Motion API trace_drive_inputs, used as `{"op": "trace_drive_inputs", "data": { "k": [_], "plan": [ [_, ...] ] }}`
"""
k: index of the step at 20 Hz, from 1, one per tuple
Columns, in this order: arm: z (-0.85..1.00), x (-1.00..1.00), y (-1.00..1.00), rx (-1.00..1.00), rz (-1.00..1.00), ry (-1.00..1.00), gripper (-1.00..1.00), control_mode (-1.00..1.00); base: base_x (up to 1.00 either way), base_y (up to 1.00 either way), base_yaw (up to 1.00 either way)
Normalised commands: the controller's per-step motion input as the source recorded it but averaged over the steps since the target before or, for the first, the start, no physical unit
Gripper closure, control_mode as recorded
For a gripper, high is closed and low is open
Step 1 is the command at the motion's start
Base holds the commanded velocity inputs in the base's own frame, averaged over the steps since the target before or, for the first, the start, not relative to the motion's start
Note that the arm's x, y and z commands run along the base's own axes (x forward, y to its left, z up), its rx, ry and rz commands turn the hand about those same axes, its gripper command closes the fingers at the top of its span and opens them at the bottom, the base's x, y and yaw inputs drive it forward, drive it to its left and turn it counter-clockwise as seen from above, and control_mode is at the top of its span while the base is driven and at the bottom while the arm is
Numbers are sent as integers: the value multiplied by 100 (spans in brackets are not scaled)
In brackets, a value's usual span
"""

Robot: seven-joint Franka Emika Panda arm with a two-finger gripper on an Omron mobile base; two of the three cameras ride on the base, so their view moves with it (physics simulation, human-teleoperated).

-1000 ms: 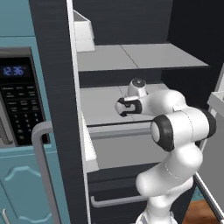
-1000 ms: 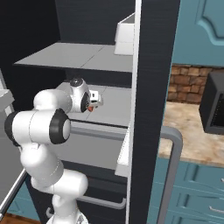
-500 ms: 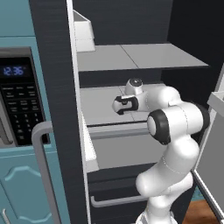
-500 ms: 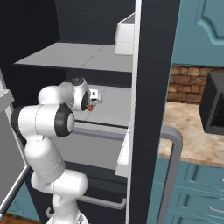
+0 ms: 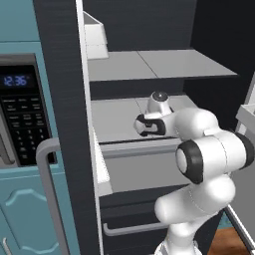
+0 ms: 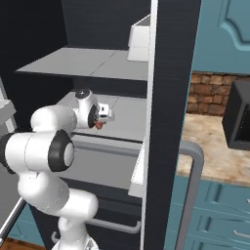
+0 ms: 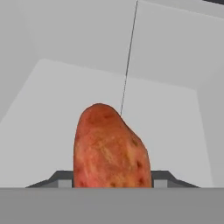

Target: Place the cold items (carrot and sweet potato) from the fridge in one tupperware on the dining counter. Place the warm items (kebab skewer and hot dog) in the stove area in another tupperware.

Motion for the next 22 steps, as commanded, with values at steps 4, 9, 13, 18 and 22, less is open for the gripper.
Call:
{"op": "trace_drive_inputs", "data": {
  "k": [4,9,13,18,22],
  "plan": [
    [22,-100,-8,4,-24,3,100,-100,0,0,0],
    [55,-100,-16,18,-25,12,100,-100,0,0,0],
    [53,-100,-17,20,-22,31,100,-100,0,0,0],
    [42,-100,-3,15,-20,22,100,-100,0,0,0],
    [52,-100,3,0,-2,7,100,-100,0,0,0]
  ]
}}
